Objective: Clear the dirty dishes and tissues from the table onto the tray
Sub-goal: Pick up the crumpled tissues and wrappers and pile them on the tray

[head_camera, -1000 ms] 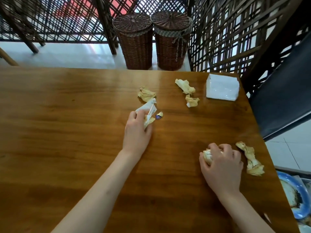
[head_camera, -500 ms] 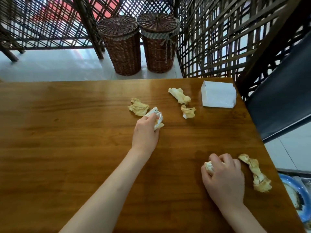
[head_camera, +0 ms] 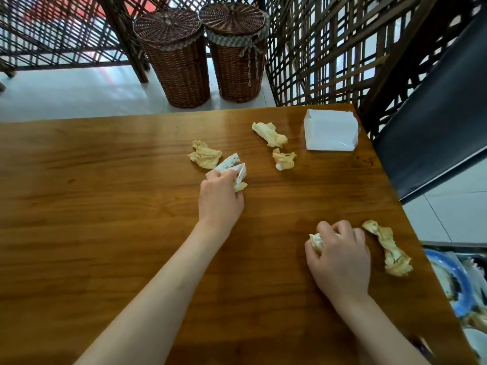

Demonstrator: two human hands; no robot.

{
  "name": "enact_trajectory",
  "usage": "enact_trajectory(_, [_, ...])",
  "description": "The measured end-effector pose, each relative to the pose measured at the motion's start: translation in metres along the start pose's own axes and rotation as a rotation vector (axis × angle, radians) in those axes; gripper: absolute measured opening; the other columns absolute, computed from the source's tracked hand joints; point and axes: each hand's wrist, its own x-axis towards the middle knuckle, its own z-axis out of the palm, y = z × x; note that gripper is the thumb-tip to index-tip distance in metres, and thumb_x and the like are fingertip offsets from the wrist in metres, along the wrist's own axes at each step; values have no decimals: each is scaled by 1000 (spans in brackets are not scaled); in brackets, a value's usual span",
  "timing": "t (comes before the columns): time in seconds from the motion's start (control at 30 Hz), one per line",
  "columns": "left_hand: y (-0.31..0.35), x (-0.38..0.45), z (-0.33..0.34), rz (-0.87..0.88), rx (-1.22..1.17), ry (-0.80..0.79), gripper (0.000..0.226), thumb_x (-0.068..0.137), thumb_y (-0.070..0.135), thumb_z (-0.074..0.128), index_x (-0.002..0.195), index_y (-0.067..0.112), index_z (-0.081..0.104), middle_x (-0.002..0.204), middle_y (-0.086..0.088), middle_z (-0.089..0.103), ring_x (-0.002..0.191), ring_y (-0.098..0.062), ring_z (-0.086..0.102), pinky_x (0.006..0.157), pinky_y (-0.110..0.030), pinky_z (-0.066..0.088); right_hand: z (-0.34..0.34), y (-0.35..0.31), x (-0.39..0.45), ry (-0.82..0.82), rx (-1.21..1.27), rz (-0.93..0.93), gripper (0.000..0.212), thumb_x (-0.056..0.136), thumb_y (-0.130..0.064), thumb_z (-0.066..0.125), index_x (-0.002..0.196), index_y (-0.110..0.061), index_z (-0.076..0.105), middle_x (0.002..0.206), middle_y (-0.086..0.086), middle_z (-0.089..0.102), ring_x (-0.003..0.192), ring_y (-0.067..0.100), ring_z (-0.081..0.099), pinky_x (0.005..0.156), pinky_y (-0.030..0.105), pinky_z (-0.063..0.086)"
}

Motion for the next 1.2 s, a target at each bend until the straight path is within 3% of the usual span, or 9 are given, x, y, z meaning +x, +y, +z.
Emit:
enact_trajectory(0.17, [-8,2,-3,7,-3,81,30,82,21,69,110,10,65,100,-10,60,86,-23,59,69,-22,39,-1,0,-1,-2,-12,-7,20,75,-27,71,86,-13,63,86,10,59,81,29,54,56,36,50])
enact_trajectory(0.33, [-14,23,-10,-3,-23,165,31,82,13,68,110,4,59,108,-16,54,91,-30,54,74,-26,36,-3,-2,0,-13,-24,-2,20,73,-27,73,85,-13,64,85,10,59,80,29,55,56,35,49])
enact_trajectory(0.43, [-18,34,-10,-45,9,163,36,84,14,67,115,3,55,123,-19,49,108,-34,46,87,-33,38,-4,-2,-1,-23,-23,0,21,73,-26,74,85,-13,65,85,11,60,79,29,56,56,35,49])
enact_trajectory(0.57, [-20,44,-4,-77,104,61,49,86,36,65,122,7,51,145,-20,35,131,-36,31,105,-45,29,-6,-3,-1,-39,-18,6,23,71,-26,76,86,-12,67,85,12,62,78,29,57,56,36,51])
enact_trajectory(0.67, [-15,46,1,-69,90,16,50,84,41,66,119,8,51,127,-18,51,116,-35,44,94,-44,38,-8,-4,0,-48,-15,11,24,70,-25,78,86,-11,67,85,12,62,79,30,58,57,37,52])
enact_trajectory(0.83, [-10,46,2,-37,45,84,30,84,12,65,111,6,54,110,-17,58,99,-34,49,82,-37,40,-9,-2,0,-78,-32,-2,26,72,-28,76,92,-13,68,89,10,62,83,28,58,60,37,53])
enact_trajectory(1.0, [-11,48,0,-12,50,88,24,83,-5,54,105,4,50,98,-19,58,89,-34,52,69,-33,37,-15,1,1,-122,9,-72,22,77,-30,72,94,-17,65,94,5,60,88,21,54,64,31,51])
enact_trajectory(1.1, [-13,45,-2,-9,28,106,33,81,-10,50,108,8,47,94,-19,57,85,-32,49,68,-33,33,-22,8,0,-23,57,-114,27,65,-23,82,85,-13,66,84,8,61,78,23,56,56,33,51])
enact_trajectory(1.2, [-9,38,0,2,3,112,43,79,-11,51,115,11,46,96,-17,54,86,-28,43,71,-32,34,-29,23,4,136,47,-74,32,64,-22,81,89,-10,67,86,12,61,79,27,55,57,35,51])
